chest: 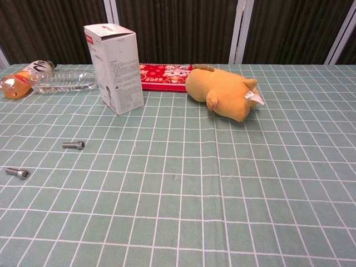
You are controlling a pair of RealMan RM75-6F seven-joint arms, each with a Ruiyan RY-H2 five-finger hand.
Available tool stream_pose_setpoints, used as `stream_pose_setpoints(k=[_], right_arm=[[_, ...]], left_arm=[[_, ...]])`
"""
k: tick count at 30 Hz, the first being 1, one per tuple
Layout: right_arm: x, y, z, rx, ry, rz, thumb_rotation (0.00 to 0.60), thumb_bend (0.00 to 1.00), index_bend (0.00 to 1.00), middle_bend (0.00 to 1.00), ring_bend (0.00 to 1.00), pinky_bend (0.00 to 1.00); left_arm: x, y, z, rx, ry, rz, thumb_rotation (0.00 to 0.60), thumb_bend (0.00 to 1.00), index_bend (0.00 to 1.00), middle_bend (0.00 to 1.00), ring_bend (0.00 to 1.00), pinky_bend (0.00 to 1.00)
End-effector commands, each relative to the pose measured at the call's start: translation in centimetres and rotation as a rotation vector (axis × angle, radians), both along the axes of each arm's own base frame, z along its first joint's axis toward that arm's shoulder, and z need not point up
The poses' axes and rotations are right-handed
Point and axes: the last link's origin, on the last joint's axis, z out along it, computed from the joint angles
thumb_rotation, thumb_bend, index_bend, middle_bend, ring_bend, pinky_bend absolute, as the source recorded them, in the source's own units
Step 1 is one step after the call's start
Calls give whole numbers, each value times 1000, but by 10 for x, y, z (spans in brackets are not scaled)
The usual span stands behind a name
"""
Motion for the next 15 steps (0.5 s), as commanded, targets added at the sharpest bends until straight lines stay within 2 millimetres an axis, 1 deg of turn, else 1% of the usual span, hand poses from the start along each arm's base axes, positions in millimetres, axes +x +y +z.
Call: stream_pose_setpoints(k=[1,5,7,8,9,10,11,12,13,14,15], right_arm=[[0,1,1,-2,-2,-1,600,154,0,0,0,0],[1,2,4,-15,-8,5,600,154,0,0,0,0],[2,2,6,-19,-16,8,600,154,0,0,0,0],[2,3,6,-18,-16,9,600,154,0,0,0,0],[1,3,5,-17,-15,8,600,154,0,0,0,0],[1,2,5,-14,-15,7,600,154,0,0,0,0],[1,2,4,-11,-14,5,600,154,0,0,0,0],[1,2,3,-8,-11,4,600,153,0,0,0,0],[1,1,2,-6,-8,4,600,154,0,0,0,0],[1,1,2,-5,-7,3,600,154,0,0,0,0],[1,1,1,-5,-6,2,600,154,0,0,0,0]], left_arm=[[1,2,-3,-13,3,-3,600,419,0,0,0,0],[1,7,-10,-41,-6,-2,600,422,0,0,0,2],[1,15,-15,-42,-12,-5,600,422,0,0,0,22],[1,21,-17,-32,-8,-13,600,421,0,0,0,71],[1,27,-19,-21,-3,-23,600,422,0,16,27,186],[1,34,-21,-11,-5,-29,600,422,0,53,78,303],[1,40,-24,-4,-17,-33,600,421,1,164,216,526],[0,48,-28,-4,-49,-26,600,421,10,336,409,749],[-1,54,-31,-11,-62,-20,600,421,33,520,594,904],[-2,59,-34,-19,-62,-24,600,421,68,657,719,974],[-4,66,-37,-23,-61,-29,600,421,120,777,823,999]])
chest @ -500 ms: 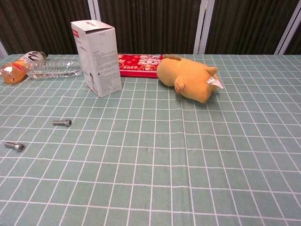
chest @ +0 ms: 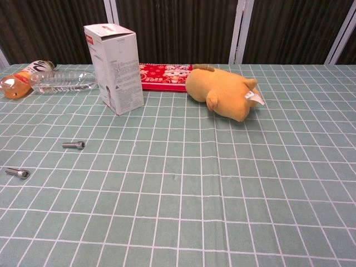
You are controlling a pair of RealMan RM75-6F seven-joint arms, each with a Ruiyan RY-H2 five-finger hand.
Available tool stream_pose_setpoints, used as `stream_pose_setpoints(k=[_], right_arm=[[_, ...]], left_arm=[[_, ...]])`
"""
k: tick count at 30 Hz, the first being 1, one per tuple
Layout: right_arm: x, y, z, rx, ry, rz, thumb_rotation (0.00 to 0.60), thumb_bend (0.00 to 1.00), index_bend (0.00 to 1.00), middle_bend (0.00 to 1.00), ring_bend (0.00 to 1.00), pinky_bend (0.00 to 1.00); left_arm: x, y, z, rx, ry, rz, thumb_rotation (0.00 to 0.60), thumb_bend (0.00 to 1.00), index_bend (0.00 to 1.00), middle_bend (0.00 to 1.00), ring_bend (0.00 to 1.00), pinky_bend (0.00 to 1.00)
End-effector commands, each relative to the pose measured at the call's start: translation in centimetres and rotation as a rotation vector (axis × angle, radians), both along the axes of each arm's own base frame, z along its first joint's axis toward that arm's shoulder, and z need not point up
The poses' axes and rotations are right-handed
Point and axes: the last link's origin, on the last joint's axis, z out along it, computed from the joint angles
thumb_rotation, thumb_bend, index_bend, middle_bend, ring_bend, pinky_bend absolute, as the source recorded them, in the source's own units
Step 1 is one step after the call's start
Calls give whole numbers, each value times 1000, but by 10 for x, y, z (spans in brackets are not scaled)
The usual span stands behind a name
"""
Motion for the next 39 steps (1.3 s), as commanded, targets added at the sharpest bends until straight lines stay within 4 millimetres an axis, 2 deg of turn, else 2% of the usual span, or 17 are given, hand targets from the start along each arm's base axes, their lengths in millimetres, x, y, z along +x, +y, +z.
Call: stream_pose_setpoints(k=[1,3,6,7,10,19,27,39], right_arm=[[0,-1,-1,0,1,-1,600,154,0,0,0,0],[0,-1,-1,0,0,-1,600,154,0,0,0,0],[0,-2,-3,-3,-5,5,600,153,0,0,0,0],[0,-2,-4,0,-4,3,600,154,0,0,0,0],[0,-3,-4,-2,-8,6,600,154,0,0,0,0],[-1,-3,-5,3,-8,2,600,154,0,0,0,0],[-2,-4,-6,8,-4,-4,600,154,0,0,0,0],[-2,-4,-7,21,-2,-10,600,154,0,0,0,0]], left_arm=[[-2,23,-11,-9,-29,-4,600,421,138,810,851,1000],[-3,25,-12,-10,-26,-7,600,421,193,888,916,1000],[-5,36,-24,-30,3,-16,600,423,335,999,1000,1000],[-11,43,-33,-68,24,13,600,424,348,1000,1000,1000],[-18,53,-45,-88,40,41,600,424,346,1000,1000,1000],[-25,60,-73,-115,56,34,600,424,376,1000,1000,1000],[-28,58,-84,-142,53,35,600,423,398,1000,1000,1000],[-33,66,-93,-138,57,43,600,424,460,1000,1000,1000]])
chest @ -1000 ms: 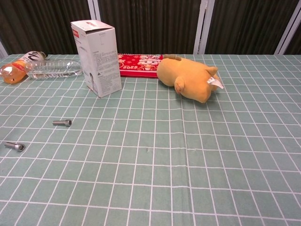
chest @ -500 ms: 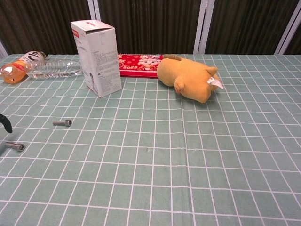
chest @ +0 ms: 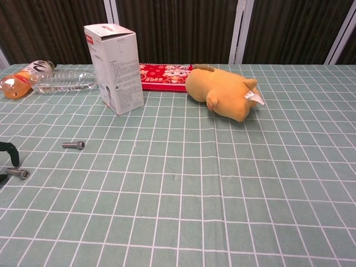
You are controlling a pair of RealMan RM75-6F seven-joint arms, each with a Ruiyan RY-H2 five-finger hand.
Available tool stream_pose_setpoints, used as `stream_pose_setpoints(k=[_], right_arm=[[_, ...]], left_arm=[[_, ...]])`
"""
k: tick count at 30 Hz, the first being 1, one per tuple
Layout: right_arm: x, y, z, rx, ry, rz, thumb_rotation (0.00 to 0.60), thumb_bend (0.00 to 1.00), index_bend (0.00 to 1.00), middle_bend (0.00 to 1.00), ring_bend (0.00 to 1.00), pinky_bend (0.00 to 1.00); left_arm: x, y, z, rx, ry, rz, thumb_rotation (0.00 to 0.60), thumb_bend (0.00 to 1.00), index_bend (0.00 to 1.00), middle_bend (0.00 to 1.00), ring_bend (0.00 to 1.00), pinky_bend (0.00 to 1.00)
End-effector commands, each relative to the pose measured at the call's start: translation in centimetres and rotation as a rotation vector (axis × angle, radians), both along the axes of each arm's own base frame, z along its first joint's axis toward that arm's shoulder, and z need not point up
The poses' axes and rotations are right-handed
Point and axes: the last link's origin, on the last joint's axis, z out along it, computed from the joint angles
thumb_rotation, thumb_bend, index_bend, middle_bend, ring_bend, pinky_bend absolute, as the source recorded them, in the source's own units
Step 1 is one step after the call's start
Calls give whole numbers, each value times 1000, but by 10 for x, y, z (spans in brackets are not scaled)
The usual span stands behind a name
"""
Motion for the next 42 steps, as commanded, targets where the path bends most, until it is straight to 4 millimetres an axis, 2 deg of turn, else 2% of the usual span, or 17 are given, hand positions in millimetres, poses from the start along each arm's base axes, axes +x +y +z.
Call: stream_pose_setpoints(k=[1,27,42], right_arm=[[0,0,0,2,0,-1,600,154,0,0,0,0],[-1,-1,-1,3,3,-11,600,154,0,0,0,0],[0,-1,-2,8,4,-12,600,154,0,0,0,0]], left_arm=[[-1,2,-1,4,-3,3,600,424,465,1000,1000,1000],[0,4,-4,-11,-18,15,600,423,514,1000,1000,1000],[8,2,3,18,-29,-18,600,449,532,1000,1000,1000]])
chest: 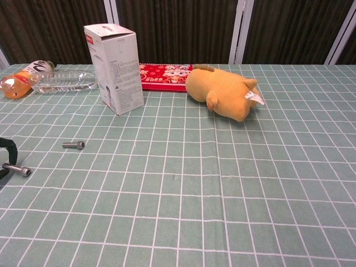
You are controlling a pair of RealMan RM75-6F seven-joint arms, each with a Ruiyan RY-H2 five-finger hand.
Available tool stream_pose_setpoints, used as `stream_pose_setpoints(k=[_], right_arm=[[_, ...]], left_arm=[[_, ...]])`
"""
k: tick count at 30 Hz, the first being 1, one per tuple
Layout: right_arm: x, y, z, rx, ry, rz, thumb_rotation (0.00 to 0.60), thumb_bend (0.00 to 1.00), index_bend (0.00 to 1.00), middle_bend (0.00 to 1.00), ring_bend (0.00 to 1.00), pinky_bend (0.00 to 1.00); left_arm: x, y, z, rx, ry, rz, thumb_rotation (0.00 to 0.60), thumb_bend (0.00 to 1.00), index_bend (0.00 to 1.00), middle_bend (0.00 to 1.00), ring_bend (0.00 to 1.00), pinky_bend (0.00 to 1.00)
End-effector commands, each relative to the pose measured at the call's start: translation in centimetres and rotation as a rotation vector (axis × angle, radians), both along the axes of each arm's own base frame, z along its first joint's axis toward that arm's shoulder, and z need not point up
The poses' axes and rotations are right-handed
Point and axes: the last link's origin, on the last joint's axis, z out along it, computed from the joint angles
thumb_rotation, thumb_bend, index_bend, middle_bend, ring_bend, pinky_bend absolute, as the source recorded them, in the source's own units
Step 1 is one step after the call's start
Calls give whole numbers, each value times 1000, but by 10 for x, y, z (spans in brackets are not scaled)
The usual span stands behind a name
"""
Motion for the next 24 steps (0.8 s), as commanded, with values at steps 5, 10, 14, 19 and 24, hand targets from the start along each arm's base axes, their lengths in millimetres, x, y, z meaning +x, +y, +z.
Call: stream_pose_setpoints(k=[5,10,14,19,24], right_arm=[[0,0,0,1,-1,0,600,154,0,0,0,0],[0,0,0,2,-1,-1,600,154,0,0,0,0],[0,0,0,4,-1,0,600,154,0,0,0,0],[0,0,1,3,-3,-2,600,153,0,0,0,0],[0,0,1,6,-2,-5,600,153,0,0,0,0]], left_arm=[[8,-4,2,5,-5,-32,600,453,532,1000,1000,1000],[16,-8,2,0,-11,-54,600,452,528,1000,1000,1000],[22,-9,0,-9,-1,-75,600,452,520,1000,1000,1000],[27,-10,-3,-14,34,-102,600,452,519,1000,1000,1000],[36,-12,-3,-15,31,-129,600,452,519,1000,1000,1000]])
